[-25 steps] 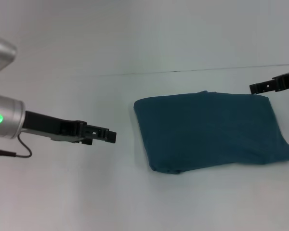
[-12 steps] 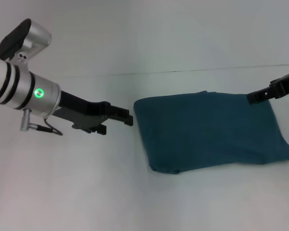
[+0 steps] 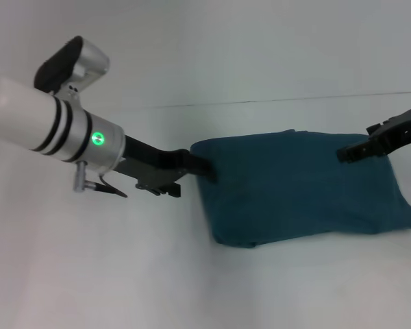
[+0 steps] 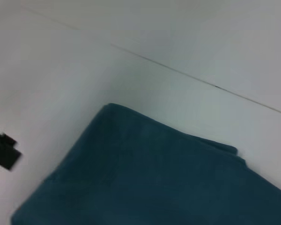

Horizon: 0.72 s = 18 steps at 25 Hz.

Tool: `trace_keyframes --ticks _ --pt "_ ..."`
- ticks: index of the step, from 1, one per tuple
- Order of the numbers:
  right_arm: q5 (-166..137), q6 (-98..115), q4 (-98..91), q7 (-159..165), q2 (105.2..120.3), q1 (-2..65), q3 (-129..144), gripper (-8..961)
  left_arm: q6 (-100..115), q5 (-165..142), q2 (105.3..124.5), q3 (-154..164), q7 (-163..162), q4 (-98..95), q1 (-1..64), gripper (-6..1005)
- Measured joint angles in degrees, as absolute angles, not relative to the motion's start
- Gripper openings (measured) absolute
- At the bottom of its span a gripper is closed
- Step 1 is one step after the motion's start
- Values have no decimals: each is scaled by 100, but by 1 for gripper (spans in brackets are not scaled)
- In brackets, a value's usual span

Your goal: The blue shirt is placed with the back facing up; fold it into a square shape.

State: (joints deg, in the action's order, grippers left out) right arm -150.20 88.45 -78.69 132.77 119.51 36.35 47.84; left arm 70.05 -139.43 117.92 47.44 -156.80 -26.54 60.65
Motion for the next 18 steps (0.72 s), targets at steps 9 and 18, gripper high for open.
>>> trace_keyframes --ticks 9,18 --pt "-14765 8899 -7889 13291 11953 3629 4820 883 6476 -13965 11949 5251 -15795 -2222 6235 920" --pt "-14576 8908 -7898 13311 11971 3630 4903 883 6317 -13954 12074 5269 -15812 -2073 6182 921"
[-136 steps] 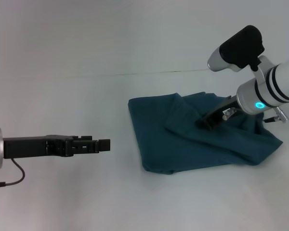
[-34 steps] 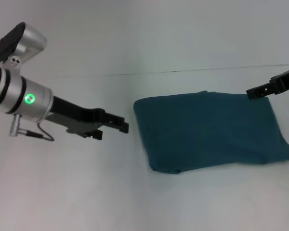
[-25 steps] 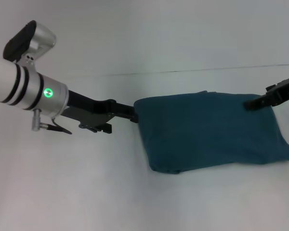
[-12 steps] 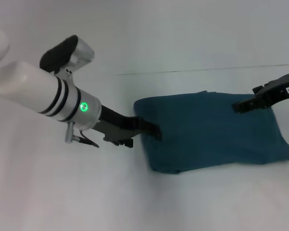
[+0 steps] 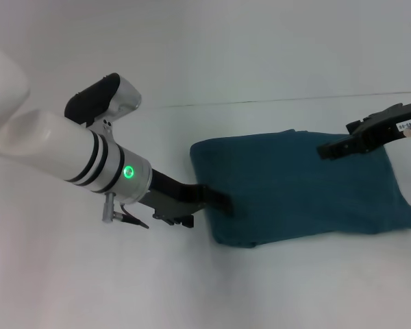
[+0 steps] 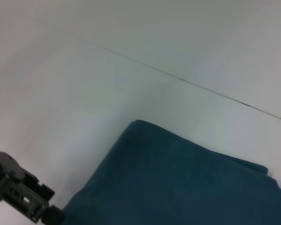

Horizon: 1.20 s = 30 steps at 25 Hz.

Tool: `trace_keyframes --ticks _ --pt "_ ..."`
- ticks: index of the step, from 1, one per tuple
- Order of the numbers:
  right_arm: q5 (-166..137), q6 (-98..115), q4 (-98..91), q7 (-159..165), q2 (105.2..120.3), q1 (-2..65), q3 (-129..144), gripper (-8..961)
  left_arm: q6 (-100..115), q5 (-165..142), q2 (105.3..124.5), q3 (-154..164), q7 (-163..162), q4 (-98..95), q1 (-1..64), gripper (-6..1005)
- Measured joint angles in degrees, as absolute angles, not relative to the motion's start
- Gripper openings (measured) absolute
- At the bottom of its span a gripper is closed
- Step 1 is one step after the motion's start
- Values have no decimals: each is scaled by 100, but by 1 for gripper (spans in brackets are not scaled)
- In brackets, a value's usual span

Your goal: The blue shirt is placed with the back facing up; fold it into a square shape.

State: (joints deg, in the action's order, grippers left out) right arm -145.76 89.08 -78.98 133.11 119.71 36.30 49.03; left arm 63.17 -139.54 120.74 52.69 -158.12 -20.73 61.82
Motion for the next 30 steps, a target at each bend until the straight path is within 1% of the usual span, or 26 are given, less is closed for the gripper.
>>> trace_keyframes --ticks 8,14,20,25,30 --pt "-14466 8874 -7901 13296 11971 3624 4925 883 6418 -13902 12169 5199 -15783 -2083 6213 920" --pt "-14439 8814 -7887 13278 11970 3621 4924 884 6435 -13882 12275 5194 -15779 -2113 6233 920" --pt "-14395 8750 -7853 13273 11970 3621 4946 883 6384 -13867 12358 5184 -15709 -2119 6223 867" --pt "-14395 8721 -7849 13270 11970 3621 4949 882 6375 -13622 12366 5128 -15597 -2163 6082 823" --pt "-14395 8665 -7842 13235 11984 3614 4948 877 6373 -13529 12369 5122 -15589 -2176 5992 603"
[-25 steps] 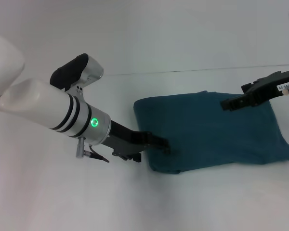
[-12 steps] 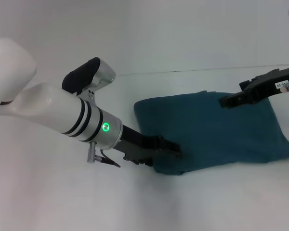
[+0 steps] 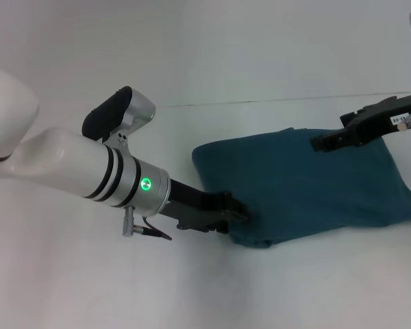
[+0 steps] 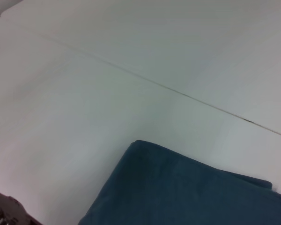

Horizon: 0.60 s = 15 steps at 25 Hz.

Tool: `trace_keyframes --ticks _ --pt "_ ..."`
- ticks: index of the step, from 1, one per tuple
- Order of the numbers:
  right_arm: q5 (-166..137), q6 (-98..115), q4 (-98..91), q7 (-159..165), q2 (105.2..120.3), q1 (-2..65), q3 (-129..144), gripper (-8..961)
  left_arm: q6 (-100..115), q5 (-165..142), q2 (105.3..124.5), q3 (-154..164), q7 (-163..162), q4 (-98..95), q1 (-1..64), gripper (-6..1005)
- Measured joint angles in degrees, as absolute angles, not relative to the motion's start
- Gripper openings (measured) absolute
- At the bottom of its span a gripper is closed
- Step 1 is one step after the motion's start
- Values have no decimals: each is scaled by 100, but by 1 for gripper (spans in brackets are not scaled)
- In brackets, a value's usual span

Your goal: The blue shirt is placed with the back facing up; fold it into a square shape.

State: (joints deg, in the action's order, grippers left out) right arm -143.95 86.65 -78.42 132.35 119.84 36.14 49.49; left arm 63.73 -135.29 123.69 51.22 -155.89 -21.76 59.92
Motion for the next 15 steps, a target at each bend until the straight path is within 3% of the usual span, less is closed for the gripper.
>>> trace_keyframes --ticks 8,13,15 --pt "-14257 8586 -7830 13215 11988 3526 4978 858 6369 -13530 12384 5163 -15589 -2120 5973 356" --pt "-14220 8586 -7830 13208 11988 3496 4977 846 6368 -13530 12391 5165 -15583 -2118 5968 122" --pt "-14176 8584 -7830 13189 11989 3487 4977 841 6369 -13530 12396 5170 -15577 -2118 5968 113"
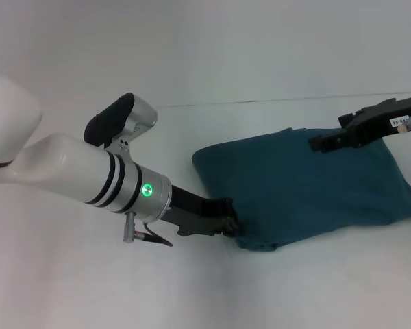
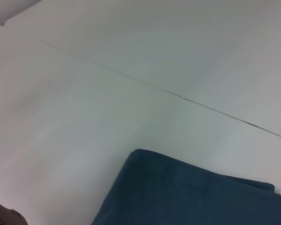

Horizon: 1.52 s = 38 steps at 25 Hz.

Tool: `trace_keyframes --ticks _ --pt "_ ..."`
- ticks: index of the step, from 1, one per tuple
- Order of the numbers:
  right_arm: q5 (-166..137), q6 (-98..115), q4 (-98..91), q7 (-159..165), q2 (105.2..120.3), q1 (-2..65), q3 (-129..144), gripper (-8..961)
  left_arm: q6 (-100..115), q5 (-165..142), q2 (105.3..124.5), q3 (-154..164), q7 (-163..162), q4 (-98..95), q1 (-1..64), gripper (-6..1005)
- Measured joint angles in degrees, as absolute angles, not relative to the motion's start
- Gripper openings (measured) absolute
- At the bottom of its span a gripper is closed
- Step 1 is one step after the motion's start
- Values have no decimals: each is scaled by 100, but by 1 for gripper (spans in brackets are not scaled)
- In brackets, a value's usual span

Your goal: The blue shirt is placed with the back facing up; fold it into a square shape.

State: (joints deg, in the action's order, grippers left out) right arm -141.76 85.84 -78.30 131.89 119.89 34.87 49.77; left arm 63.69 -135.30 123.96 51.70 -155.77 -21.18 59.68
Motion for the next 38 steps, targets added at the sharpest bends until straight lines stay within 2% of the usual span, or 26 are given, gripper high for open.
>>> trace_keyframes --ticks 11,21,26,34,38 --pt "-14159 8631 -7849 13217 11988 3410 4974 814 6603 -13549 12365 5166 -15526 -2239 5842 87" --pt "-14744 9003 -7988 13639 11970 3496 5282 790 7401 -13379 12099 5100 -15543 -2787 5407 79" --pt "-15195 9149 -8163 14034 11973 3535 5710 778 7643 -13364 12063 4975 -15427 -3245 5041 92" --pt "-15223 9291 -8154 14334 12005 3568 6032 759 7859 -13381 11987 4882 -15150 -3466 4768 374" --pt "-15078 9169 -8138 14432 12012 3575 6197 698 7849 -13490 11970 4881 -15046 -3468 4817 582"
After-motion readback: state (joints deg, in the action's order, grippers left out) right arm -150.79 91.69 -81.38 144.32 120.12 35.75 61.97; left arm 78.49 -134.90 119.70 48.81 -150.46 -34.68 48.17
